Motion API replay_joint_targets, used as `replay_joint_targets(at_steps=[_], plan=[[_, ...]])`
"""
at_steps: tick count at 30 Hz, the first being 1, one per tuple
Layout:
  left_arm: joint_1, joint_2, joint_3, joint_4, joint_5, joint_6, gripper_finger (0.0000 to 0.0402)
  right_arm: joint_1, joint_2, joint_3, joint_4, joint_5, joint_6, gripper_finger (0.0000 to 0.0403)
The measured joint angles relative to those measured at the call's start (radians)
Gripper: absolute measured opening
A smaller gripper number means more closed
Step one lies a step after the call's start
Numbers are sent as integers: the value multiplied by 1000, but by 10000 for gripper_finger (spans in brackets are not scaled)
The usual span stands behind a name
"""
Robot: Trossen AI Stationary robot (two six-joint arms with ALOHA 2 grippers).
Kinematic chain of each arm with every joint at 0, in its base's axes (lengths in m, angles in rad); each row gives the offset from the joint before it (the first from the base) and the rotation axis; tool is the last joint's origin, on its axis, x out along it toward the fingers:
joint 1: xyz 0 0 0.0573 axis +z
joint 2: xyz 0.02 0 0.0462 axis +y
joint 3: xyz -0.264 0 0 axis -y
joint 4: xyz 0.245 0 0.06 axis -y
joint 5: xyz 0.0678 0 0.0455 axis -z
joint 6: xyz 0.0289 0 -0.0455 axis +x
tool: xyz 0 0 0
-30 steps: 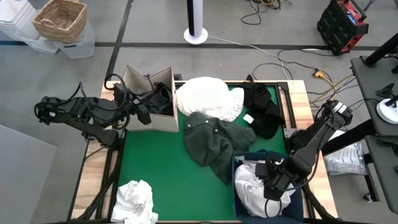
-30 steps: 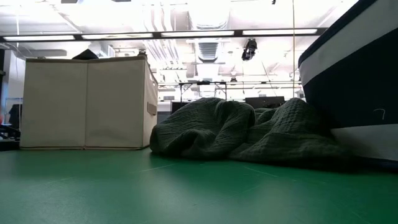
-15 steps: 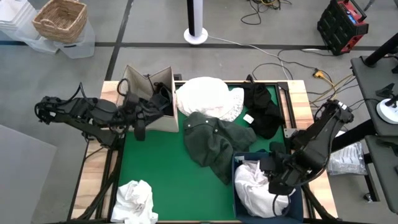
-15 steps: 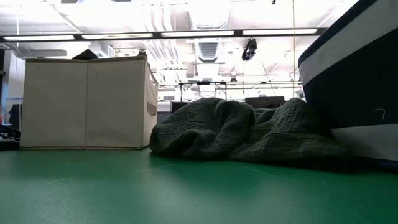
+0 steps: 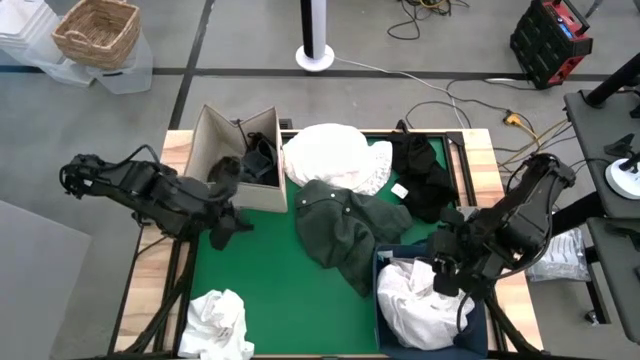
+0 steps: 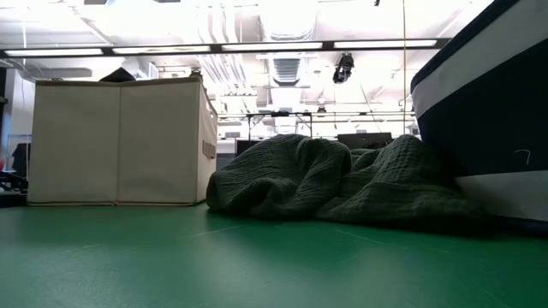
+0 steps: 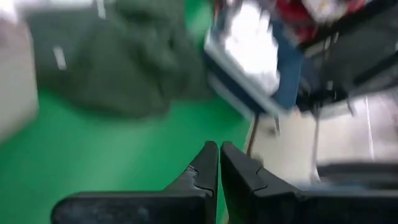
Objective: Sort clothes
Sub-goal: Put the green cloth into the white bin
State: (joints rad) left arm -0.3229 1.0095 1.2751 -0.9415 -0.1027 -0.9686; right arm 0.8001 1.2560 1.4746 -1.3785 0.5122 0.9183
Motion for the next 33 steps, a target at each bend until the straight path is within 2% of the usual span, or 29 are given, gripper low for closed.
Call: replay_joint_targets(at_steps=[5,11,16,20,25,30,33], plan=[[-46,41,0,-117,177,-126,0,0,-21,0,-1,61,7,177],[-120,84,0,-257,259,-272,0,-2,-35,-1,-1,130,4,172],[-178,121,0,-255,295,-326,0,-2,-38,-1,-1,190,2,176],[-179,180,0,-160,228,-312,0,-2,-38,-1,0,273,5,184],[-174,295,0,69,105,-114,0,-15,-41,-1,0,363,27,187],[-163,424,0,175,-82,78,0,-56,-46,4,0,415,27,189],[-130,483,1,198,-83,136,0,-83,-53,5,0,423,23,193]])
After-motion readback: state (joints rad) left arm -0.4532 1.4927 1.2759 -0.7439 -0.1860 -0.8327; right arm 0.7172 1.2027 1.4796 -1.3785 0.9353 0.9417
